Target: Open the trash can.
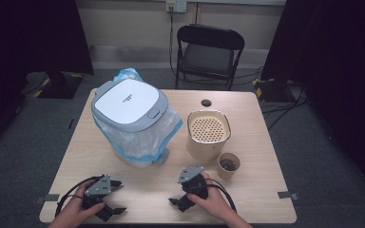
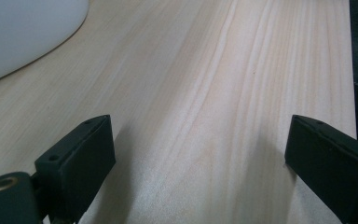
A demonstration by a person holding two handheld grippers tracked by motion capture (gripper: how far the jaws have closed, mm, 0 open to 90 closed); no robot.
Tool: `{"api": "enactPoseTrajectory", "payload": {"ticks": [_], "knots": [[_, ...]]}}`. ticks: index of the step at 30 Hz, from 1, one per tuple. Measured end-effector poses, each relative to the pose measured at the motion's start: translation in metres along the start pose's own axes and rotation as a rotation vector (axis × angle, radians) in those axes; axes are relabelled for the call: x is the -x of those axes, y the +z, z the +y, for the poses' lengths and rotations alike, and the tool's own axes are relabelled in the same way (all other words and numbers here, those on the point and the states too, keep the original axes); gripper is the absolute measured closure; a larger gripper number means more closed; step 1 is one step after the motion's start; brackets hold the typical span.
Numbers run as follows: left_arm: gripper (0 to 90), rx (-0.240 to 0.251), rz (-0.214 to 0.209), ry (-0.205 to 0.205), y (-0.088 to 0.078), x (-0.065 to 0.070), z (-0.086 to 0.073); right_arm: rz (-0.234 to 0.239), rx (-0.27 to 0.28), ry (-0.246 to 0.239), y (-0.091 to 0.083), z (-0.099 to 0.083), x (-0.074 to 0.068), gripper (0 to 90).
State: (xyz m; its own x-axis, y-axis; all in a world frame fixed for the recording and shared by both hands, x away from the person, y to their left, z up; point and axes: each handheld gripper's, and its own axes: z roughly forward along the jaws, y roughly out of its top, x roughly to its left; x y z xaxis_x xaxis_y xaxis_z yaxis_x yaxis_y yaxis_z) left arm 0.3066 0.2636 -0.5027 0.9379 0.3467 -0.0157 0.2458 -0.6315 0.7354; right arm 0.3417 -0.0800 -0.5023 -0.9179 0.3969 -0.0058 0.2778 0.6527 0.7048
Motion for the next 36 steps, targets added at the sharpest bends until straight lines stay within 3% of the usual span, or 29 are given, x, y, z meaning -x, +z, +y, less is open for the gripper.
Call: {"api": "enactPoseTrajectory", "payload": {"ticks": [8,12,27,36], "knots": [[6.9,-0.004,-0.005,-0.001,0.000,0.000,0.000,0.038,-0.034,-0.036,0.001,0.005,0.007,0.5],[6.9,-0.004,-0.005,-0.001,0.000,0.000,0.000,0.049,-0.043,-0.028,-0.003,0.010,0.013,16.5],[6.9,-0.004,-0.005,-0.001,0.000,0.000,0.000,0.086,-0.084,-0.030,-0.026,0.026,0.023,14.7],[6.8,-0.004,-0.005,-0.001,0.000,0.000,0.000,0.093,-0.085,-0.072,-0.038,0.047,0.021,15.0]]}}
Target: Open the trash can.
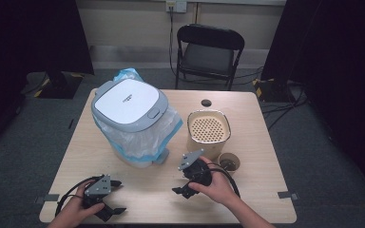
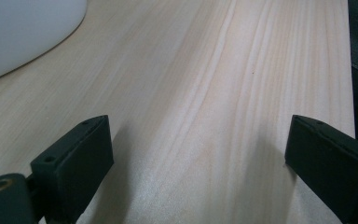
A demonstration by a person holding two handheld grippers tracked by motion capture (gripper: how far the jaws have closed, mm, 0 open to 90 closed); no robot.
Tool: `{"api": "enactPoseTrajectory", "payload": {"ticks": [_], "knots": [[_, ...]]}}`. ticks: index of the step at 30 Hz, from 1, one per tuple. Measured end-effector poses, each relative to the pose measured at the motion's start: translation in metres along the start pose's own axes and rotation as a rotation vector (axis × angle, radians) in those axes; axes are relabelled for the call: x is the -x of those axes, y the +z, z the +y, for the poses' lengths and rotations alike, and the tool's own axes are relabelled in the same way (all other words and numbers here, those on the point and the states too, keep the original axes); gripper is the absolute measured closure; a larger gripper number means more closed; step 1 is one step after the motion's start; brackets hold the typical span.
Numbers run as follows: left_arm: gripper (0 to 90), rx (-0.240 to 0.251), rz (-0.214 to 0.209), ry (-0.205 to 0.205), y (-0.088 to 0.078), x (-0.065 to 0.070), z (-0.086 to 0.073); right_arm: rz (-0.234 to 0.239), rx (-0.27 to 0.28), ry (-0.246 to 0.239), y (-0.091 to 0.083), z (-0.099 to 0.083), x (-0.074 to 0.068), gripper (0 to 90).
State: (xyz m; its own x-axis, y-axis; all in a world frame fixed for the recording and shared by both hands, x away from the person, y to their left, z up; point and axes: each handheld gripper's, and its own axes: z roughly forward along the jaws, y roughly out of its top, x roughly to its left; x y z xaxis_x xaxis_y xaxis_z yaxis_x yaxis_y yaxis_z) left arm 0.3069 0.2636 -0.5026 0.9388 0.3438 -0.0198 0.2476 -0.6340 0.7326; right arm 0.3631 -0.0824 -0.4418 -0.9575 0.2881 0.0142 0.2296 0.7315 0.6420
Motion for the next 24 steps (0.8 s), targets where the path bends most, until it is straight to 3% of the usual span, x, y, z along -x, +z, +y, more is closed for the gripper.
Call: {"api": "enactPoseTrajectory", "payload": {"ticks": [16,24], "knots": [[6.0,0.000,0.004,-0.001,0.000,0.000,0.000,0.029,-0.024,-0.032,-0.006,0.024,0.006,15.3],[6.0,-0.002,0.007,-0.003,0.000,0.000,0.000,0.030,-0.011,-0.047,-0.008,0.034,0.009,15.3]]}}
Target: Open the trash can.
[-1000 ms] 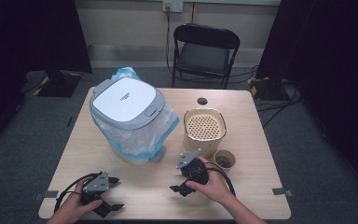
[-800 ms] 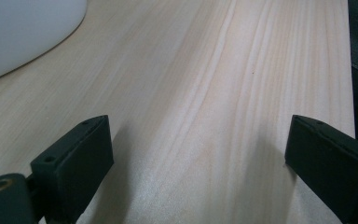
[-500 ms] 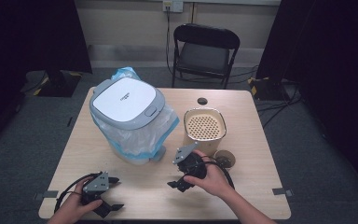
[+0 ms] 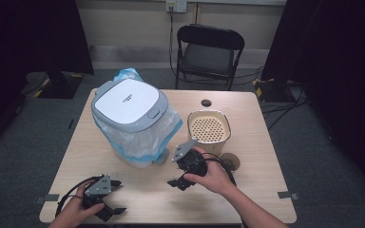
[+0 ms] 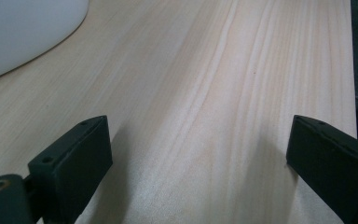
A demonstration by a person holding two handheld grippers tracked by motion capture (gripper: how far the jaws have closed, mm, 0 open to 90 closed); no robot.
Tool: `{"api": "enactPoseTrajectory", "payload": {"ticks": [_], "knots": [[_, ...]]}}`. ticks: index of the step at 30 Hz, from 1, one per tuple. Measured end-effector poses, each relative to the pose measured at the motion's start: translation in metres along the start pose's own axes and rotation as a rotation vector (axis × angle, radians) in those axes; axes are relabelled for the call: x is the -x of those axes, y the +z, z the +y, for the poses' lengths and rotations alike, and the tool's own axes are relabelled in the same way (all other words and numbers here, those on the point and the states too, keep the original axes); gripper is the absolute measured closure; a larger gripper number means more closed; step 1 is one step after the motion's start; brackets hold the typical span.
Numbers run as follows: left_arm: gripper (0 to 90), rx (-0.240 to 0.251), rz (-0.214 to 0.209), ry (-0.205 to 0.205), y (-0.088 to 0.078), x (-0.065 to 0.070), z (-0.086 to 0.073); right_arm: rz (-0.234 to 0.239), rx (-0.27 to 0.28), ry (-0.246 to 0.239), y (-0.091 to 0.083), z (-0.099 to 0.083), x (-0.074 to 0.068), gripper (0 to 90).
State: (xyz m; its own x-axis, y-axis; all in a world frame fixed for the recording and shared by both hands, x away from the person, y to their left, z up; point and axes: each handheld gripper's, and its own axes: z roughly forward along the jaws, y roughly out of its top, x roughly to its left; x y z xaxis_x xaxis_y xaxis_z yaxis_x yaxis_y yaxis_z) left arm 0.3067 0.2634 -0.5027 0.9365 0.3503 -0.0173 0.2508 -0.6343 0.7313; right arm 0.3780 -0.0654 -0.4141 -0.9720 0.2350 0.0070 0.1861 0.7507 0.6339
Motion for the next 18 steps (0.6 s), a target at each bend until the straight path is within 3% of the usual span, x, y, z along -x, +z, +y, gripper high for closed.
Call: {"api": "enactPoseTrajectory", "payload": {"ticks": [18], "knots": [[5.9,-0.001,0.005,-0.007,0.000,0.001,0.000,-0.002,0.007,-0.049,-0.020,0.022,0.000,15.6]]}}
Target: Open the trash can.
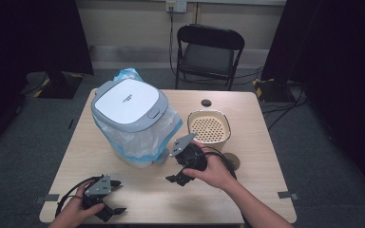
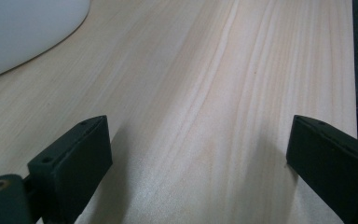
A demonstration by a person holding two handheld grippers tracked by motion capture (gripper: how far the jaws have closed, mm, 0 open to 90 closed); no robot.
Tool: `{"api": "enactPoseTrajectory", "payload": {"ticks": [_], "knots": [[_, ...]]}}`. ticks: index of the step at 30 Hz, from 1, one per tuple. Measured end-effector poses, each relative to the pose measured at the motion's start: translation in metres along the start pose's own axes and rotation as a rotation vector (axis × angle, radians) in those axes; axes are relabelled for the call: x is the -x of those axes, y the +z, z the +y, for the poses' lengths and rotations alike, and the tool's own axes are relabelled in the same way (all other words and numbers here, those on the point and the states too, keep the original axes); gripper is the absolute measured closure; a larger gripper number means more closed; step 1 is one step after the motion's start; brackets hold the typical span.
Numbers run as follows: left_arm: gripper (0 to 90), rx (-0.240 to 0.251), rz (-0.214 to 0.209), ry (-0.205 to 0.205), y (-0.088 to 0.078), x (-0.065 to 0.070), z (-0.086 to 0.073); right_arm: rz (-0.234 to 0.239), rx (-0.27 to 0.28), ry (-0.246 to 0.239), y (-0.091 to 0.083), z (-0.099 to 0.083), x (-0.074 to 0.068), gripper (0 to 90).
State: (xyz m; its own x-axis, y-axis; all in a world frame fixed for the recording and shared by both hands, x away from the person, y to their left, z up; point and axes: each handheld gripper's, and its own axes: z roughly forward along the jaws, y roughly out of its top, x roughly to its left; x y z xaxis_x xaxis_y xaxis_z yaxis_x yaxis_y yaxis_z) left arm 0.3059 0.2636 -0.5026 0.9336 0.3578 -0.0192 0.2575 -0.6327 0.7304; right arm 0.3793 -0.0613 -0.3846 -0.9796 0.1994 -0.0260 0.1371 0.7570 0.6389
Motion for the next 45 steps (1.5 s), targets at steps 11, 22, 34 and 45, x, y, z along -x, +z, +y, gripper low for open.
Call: {"api": "enactPoseTrajectory", "payload": {"ticks": [11,22,34,45], "knots": [[5.0,-0.003,-0.003,0.004,0.000,0.000,0.000,0.001,-0.006,-0.012,-0.009,0.015,0.005,15.5],[5.0,0.000,0.002,-0.001,0.000,0.001,0.000,0.022,0.018,0.019,-0.016,0.033,0.012,15.4],[5.0,0.009,0.010,-0.013,0.000,0.002,-0.001,0.021,0.029,0.027,-0.034,0.048,0.024,15.3],[5.0,0.010,0.012,-0.010,0.000,0.002,-0.001,0.028,0.029,0.022,-0.039,0.057,0.026,15.3]]}}
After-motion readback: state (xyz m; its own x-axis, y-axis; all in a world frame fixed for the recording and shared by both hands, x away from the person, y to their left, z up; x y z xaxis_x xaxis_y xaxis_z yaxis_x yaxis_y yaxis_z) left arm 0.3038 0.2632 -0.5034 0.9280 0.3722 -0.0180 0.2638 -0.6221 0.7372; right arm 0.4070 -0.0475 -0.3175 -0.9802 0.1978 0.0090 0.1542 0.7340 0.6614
